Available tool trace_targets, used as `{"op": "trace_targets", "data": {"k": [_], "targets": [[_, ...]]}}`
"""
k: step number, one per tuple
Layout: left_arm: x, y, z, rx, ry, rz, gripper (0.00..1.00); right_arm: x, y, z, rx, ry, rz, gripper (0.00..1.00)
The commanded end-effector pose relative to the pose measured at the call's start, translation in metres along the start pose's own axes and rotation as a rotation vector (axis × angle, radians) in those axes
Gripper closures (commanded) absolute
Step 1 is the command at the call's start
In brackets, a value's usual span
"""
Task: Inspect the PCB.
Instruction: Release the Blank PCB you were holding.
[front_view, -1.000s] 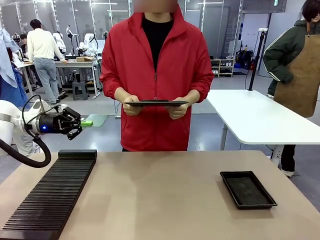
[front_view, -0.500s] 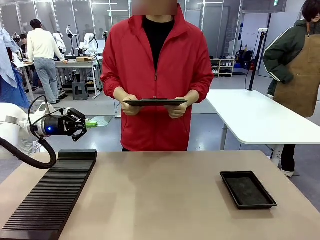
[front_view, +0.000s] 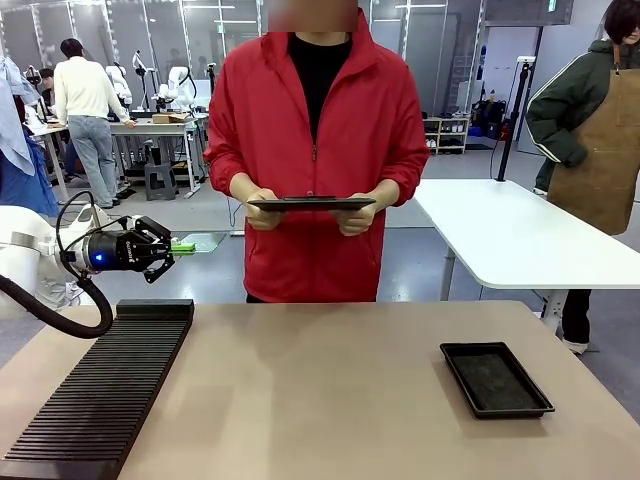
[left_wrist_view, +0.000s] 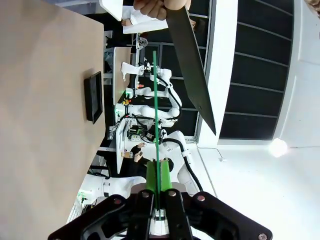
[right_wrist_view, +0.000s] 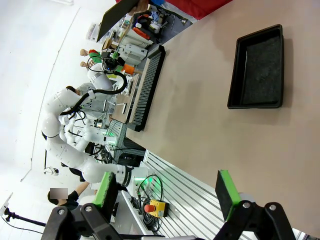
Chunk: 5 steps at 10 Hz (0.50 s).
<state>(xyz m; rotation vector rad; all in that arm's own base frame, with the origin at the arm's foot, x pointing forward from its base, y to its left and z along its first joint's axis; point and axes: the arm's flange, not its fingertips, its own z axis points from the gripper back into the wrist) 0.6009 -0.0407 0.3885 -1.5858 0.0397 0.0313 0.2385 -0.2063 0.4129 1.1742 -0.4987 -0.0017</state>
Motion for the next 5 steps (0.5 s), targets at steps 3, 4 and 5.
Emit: {"op": "trace_targets", "data": {"k": [3,4,5], "targets": [[-0.0002,0.0003,-0.0005,0.001,0.001,0.001,0.97,0.0007,0.0005,0.0019,0.013,-0.009,0.023,0.0],[-0.0002,0.0003,-0.0005,0.001,0.001,0.001,0.97,0.0007,0.0005,0.0019,0.013,-0.009,0.023,0.0],[-0.0002,0.0003,-0.0005,0.001,0.001,0.001,0.97,0.0007,0.0005,0.0019,0.013,-0.009,0.023,0.0]]}}
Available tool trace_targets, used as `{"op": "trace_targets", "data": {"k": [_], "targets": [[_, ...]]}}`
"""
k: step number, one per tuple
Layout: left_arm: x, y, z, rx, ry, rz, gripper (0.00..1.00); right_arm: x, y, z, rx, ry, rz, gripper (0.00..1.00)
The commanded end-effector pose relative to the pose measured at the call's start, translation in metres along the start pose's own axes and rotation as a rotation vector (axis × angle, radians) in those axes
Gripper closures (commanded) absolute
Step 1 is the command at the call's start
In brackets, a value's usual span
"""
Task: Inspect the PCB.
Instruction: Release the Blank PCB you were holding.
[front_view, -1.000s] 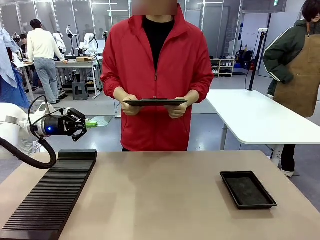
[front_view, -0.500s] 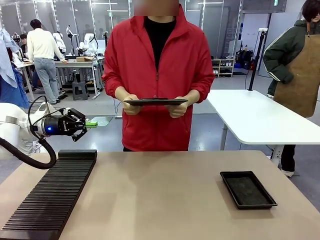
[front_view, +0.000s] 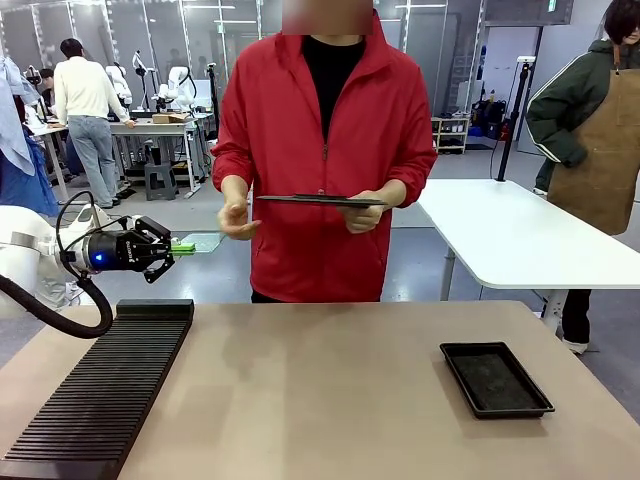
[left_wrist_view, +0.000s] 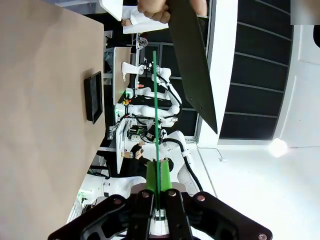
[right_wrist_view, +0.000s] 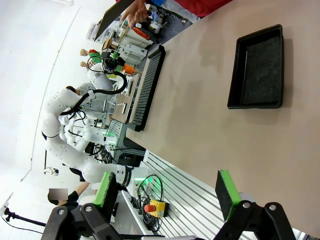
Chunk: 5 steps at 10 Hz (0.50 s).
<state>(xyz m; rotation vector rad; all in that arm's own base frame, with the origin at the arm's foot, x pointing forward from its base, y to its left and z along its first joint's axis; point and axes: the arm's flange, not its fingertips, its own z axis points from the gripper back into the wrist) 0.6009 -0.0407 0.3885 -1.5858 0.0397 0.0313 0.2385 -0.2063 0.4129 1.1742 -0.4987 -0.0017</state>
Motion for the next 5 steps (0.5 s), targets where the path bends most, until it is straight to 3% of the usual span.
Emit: {"op": "trace_targets", "data": {"k": [1,5], "targets": [[-0.0002,0.0003,-0.0005,0.001,0.001,0.001,0.97,0.0007,0.0005,0.0019,0.013,-0.009,0.023,0.0],[-0.0002,0.0003,-0.0005,0.001,0.001,0.001,0.97,0.0007,0.0005,0.0019,0.013,-0.009,0.023,0.0]]}}
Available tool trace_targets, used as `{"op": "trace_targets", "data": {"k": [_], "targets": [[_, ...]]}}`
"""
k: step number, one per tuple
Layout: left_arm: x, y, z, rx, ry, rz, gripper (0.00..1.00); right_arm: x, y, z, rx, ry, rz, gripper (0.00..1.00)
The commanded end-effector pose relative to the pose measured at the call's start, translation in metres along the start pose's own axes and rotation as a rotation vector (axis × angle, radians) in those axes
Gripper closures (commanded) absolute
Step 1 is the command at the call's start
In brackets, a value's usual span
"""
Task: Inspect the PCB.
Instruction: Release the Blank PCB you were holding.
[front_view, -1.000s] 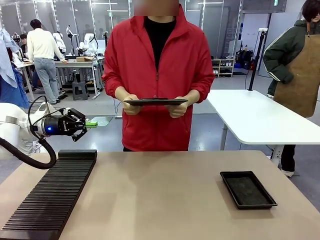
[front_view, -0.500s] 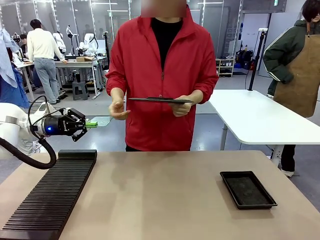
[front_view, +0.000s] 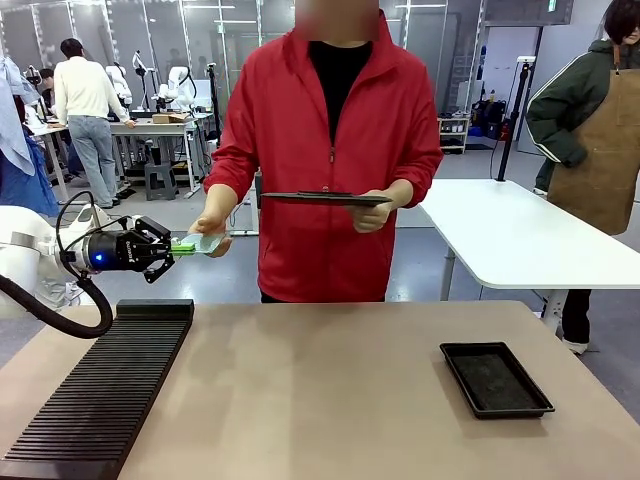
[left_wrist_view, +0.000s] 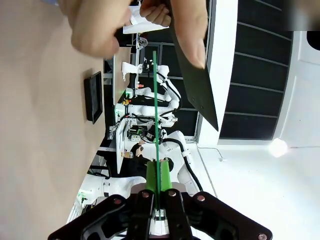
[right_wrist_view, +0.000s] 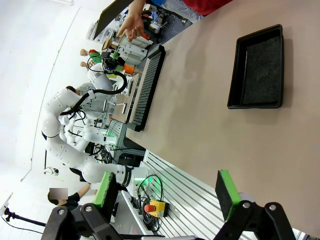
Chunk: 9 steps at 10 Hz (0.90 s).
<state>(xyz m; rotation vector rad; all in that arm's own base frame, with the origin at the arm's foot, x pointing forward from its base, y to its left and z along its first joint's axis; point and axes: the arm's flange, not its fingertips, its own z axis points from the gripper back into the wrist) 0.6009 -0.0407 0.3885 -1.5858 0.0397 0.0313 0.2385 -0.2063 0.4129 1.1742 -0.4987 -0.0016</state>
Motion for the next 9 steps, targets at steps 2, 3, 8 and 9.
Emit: {"op": "trace_targets", "data": {"k": [2,3,8,9], "targets": [[-0.0002,0.0003,-0.0005,0.001,0.001,0.001,0.97,0.0007,0.0005,0.0019,0.013,-0.009,0.023,0.0],[-0.0002,0.0003,-0.0005,0.001,0.001,0.001,0.97,0.0007,0.0005,0.0019,0.013,-0.009,0.023,0.0],[-0.0002,0.0003,-0.0005,0.001,0.001,0.001,0.97,0.0007,0.0005,0.0019,0.013,-0.009,0.023,0.0],[-0.0002,0.0003,-0.0005,0.001,0.001,0.001,0.97,0.0007,0.0005,0.0019,0.013,-0.009,0.023,0.0]]}}
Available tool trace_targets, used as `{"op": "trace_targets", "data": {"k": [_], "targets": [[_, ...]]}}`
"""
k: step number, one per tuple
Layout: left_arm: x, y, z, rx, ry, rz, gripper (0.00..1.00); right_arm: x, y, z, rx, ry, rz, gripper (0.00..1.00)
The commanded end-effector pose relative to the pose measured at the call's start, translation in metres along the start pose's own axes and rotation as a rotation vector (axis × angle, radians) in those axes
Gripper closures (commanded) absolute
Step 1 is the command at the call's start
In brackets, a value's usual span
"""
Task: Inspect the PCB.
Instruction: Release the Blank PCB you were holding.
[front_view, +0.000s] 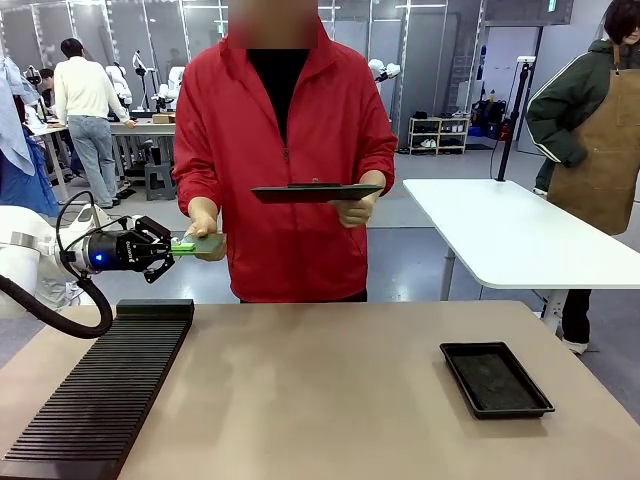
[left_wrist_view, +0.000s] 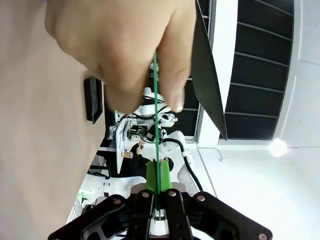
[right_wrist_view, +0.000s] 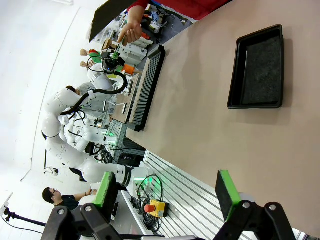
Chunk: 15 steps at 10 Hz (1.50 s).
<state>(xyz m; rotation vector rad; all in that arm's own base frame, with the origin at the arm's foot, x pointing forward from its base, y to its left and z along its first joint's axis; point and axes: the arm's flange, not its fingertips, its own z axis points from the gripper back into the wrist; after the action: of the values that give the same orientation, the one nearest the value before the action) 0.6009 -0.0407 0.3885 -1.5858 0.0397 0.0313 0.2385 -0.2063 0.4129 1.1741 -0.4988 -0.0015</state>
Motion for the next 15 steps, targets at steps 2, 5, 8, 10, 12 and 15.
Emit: {"op": "trace_targets", "data": {"k": [2,5,8,10,12,15], "targets": [[-0.0002,0.0003,-0.0005,0.001,0.001,0.001,0.97,0.0007,0.0005,0.0019,0.013,-0.009,0.023,0.0],[-0.0002,0.0003,-0.0005,0.001,0.001,0.001,0.97,0.0007,0.0005,0.0019,0.013,-0.009,0.023,0.0],[-0.0013,-0.0014,0.0003,-0.008,-0.008,-0.004,0.67,0.0007,0.0005,0.0019,0.013,-0.009,0.023,0.0],[-0.0028,-0.0029,-0.0003,-0.003,-0.013,-0.007,0.4,0.0007,0.0005,0.0019,0.013,-0.009,0.023,0.0],[-0.0034,-0.0019,-0.0022,0.028,-0.011,-0.016,0.12,0.0007,0.0005,0.0019,0.013,-0.009,0.023,0.0],[-0.0044,-0.0025,-0.0025,0.033,-0.014,-0.023,0.0,0.0007,0.0005,0.0019,0.013,-0.009,0.023,0.0]]}}
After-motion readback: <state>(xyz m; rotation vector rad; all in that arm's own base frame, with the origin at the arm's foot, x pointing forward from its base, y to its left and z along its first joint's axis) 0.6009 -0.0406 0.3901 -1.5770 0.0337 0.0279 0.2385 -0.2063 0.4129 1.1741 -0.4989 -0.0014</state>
